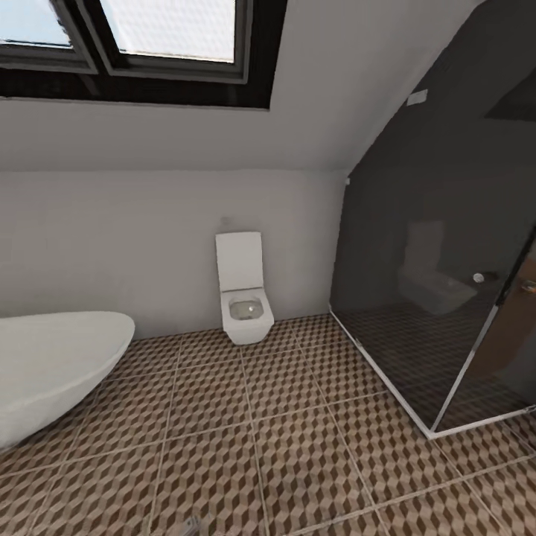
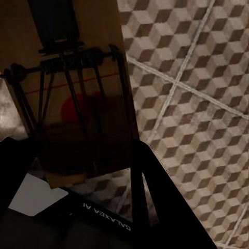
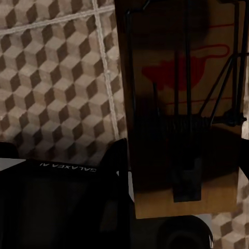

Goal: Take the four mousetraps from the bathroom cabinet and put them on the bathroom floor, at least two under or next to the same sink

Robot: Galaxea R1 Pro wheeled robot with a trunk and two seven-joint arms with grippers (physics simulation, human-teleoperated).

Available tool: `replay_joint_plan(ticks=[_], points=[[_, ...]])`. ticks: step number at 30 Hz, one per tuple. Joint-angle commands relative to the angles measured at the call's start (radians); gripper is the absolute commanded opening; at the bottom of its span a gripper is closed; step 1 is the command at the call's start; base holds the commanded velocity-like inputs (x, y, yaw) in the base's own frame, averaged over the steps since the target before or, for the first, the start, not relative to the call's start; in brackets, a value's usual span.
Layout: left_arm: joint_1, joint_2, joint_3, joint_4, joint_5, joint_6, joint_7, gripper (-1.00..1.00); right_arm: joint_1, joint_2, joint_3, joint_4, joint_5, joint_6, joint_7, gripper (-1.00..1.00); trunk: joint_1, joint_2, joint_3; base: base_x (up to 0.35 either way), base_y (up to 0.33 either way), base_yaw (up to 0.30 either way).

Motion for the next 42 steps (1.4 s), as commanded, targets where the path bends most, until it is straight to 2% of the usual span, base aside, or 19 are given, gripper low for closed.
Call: replay_joint_plan(ticks=[1, 19, 32, 42], points=[[-0.001, 0.000, -0.008, 0.000, 0.007, 0.000, 0.004, -1.00, -0.002, 0.000, 0.008, -0.005, -0.010, -0.009, -0.004, -1.00, 0.000, -0.001, -0.001, -0.150, 0.227, 0.292], [-0.001, 0.000, -0.008, 0.000, 0.007, 0.001, 0.004, -1.00, -0.002, 0.000, 0.008, -0.008, -0.010, -0.009, -0.004, -1.00, 0.000, -0.001, -0.001, -0.196, 0.207, 0.186], [-0.001, 0.000, -0.009, 0.000, 0.007, 0.001, 0.004, -1.00, -0.002, -0.001, 0.008, -0.008, -0.011, -0.009, -0.004, -1.00, 0.000, -0.001, -0.001, -0.006, -0.002, 0.283], [-0.001, 0.000, -0.008, 0.000, 0.007, 0.002, 0.005, -1.00, -0.002, -0.002, 0.008, -0.008, -0.013, -0.009, -0.004, -1.00, 0.000, -0.001, -0.001, 0.106, -0.238, 0.191]])
